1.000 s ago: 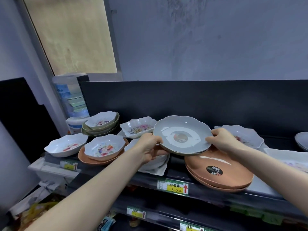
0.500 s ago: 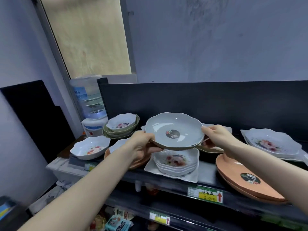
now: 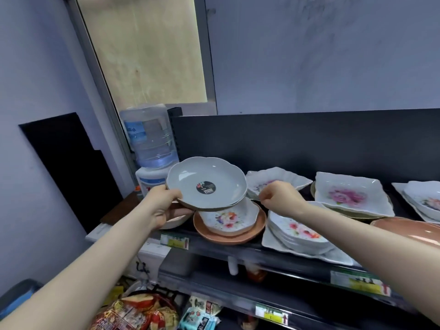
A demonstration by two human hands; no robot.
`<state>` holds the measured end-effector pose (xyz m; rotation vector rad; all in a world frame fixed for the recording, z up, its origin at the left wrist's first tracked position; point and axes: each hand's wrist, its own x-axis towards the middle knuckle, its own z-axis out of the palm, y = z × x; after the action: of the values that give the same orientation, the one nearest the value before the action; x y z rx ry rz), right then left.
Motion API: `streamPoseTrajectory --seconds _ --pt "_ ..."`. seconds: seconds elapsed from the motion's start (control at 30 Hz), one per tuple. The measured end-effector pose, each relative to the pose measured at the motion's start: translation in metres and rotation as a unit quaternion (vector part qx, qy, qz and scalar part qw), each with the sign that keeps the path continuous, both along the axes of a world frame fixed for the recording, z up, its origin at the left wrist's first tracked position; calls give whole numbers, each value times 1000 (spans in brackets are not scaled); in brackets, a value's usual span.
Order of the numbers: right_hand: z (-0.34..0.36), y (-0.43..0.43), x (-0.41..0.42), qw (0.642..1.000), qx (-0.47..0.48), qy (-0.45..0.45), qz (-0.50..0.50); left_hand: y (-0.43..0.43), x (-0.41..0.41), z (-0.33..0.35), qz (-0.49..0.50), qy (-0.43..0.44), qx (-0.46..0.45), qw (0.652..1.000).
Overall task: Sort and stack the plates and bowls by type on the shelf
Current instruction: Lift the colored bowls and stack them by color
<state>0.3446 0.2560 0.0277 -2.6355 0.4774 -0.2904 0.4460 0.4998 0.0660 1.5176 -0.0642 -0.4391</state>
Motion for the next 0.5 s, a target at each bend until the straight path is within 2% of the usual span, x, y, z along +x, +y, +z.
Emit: streamPoseTrajectory --seconds 0.17,0.33,0.4,0.5 --pt "-10 24 31 983 -158 89 -14 33 29 -3 6 1 -4 1000" --pt "-14 50 46 927 -326 184 -15 48 51 -9 -8 16 -4 1000" --pt "-20 54 49 915 -345 208 -15 51 58 -11 -14 23 -6 1000" --pt "-25 57 52 917 -331 219 -42 54 67 -12 -25 28 -10 999"
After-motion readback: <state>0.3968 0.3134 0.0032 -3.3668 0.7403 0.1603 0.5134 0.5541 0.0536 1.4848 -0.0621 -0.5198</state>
